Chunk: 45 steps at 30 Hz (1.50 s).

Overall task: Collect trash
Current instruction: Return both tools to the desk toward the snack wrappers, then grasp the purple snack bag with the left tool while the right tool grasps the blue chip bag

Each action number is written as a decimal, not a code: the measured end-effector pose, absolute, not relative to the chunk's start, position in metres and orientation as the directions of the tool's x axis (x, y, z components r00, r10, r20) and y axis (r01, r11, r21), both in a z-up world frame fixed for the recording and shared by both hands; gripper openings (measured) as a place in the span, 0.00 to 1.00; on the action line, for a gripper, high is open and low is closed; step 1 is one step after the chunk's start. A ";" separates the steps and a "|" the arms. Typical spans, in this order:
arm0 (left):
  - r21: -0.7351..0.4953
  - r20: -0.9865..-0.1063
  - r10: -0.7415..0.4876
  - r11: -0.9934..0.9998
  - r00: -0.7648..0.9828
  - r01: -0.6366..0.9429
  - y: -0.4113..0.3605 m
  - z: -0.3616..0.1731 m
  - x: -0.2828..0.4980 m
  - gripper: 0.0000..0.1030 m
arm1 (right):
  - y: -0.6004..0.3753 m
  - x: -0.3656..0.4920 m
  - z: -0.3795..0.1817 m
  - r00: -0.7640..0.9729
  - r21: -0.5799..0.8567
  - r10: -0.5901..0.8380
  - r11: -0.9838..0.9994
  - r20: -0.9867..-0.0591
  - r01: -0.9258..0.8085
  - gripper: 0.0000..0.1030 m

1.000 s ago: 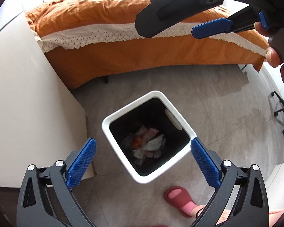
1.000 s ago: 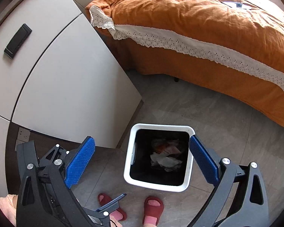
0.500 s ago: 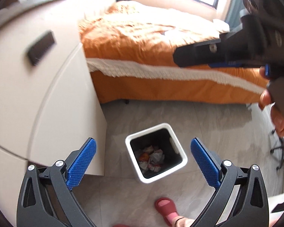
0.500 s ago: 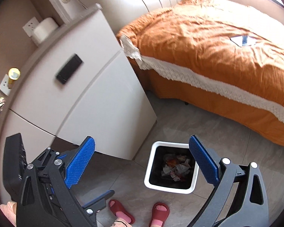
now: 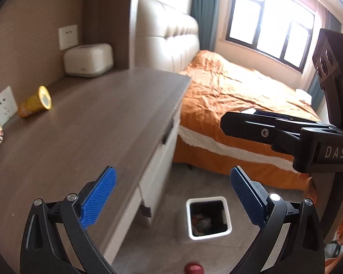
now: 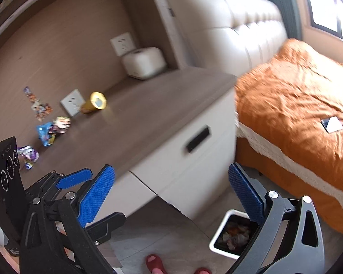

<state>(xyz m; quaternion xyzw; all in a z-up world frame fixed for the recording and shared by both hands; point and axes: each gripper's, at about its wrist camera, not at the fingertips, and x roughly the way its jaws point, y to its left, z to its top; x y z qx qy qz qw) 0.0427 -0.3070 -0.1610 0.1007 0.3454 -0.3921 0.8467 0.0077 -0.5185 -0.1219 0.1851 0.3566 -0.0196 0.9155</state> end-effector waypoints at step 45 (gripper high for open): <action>0.148 -0.660 0.046 0.986 0.750 0.070 0.091 -0.156 0.247 0.95 | -0.113 0.296 -0.136 0.540 0.300 0.495 0.861 -0.681 -0.412 0.96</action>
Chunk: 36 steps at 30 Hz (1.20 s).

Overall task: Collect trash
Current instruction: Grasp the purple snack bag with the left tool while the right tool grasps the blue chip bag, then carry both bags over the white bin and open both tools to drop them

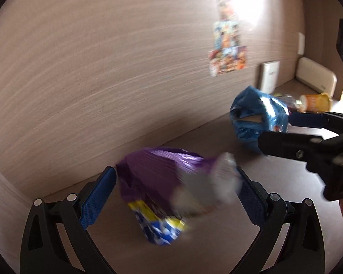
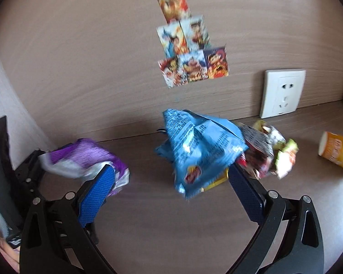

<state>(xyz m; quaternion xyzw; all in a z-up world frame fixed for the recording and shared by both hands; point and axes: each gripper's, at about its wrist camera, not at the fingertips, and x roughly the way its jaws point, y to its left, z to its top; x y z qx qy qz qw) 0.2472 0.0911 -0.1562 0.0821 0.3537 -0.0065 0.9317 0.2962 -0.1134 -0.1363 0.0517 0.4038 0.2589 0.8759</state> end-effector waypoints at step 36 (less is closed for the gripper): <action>0.048 -0.593 -0.262 0.933 0.761 0.358 -0.050 -0.068 0.163 0.65 | -0.288 0.166 -0.021 0.769 0.256 0.333 0.940 -0.545 -0.226 0.66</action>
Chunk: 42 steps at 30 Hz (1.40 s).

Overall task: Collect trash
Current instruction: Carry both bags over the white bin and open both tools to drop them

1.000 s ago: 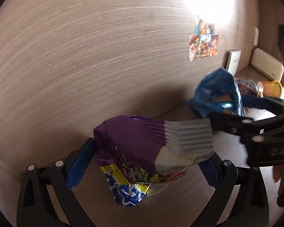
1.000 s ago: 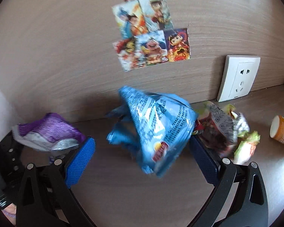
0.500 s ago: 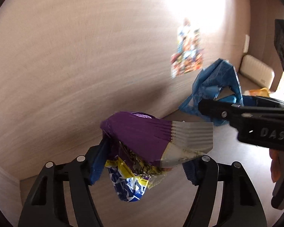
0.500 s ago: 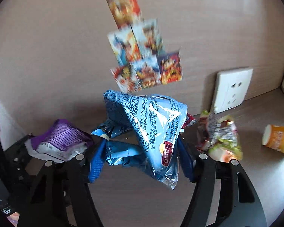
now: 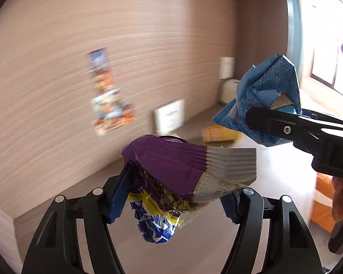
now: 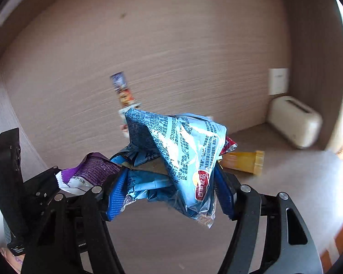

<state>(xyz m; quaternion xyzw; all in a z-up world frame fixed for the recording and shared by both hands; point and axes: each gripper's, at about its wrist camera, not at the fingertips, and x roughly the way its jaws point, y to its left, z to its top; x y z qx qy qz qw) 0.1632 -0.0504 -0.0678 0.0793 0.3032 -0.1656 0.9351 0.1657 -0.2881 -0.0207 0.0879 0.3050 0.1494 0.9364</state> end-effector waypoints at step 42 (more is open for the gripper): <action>-0.047 -0.817 -0.560 0.303 0.138 0.952 -0.453 -0.316 -0.026 0.65 | -0.613 -0.067 -0.247 0.561 0.244 -0.089 0.837 -0.823 0.490 0.67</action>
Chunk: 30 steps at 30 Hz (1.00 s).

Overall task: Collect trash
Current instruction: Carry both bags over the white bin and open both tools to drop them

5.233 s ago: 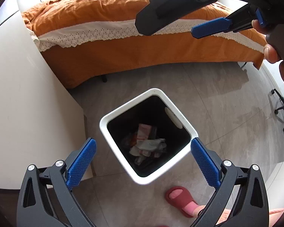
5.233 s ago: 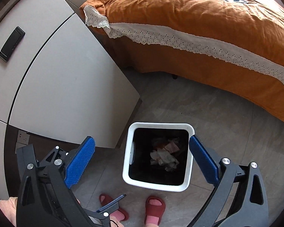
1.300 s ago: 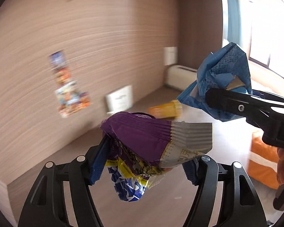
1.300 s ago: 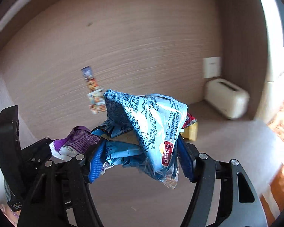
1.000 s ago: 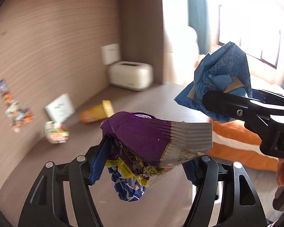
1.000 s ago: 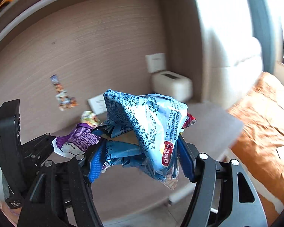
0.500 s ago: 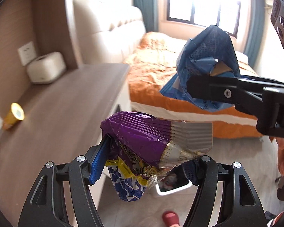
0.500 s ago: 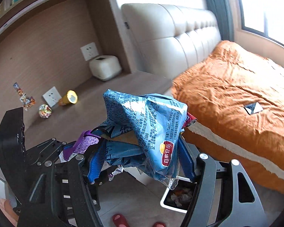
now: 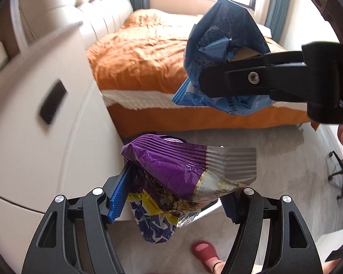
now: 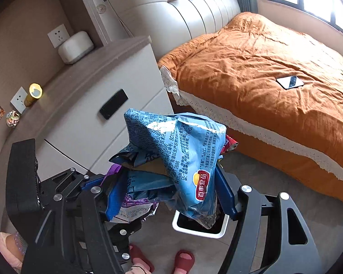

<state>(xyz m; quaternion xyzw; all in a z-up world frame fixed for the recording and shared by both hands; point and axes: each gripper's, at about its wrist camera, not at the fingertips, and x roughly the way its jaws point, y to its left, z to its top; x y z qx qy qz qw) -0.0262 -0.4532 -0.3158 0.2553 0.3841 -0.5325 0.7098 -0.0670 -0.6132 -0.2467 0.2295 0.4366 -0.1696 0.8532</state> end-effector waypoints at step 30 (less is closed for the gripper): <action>-0.179 -0.841 -0.540 0.344 0.038 0.922 -0.468 -0.434 0.004 0.95 | -0.619 -0.070 -0.380 0.422 0.213 -0.029 0.830 -0.906 0.515 0.96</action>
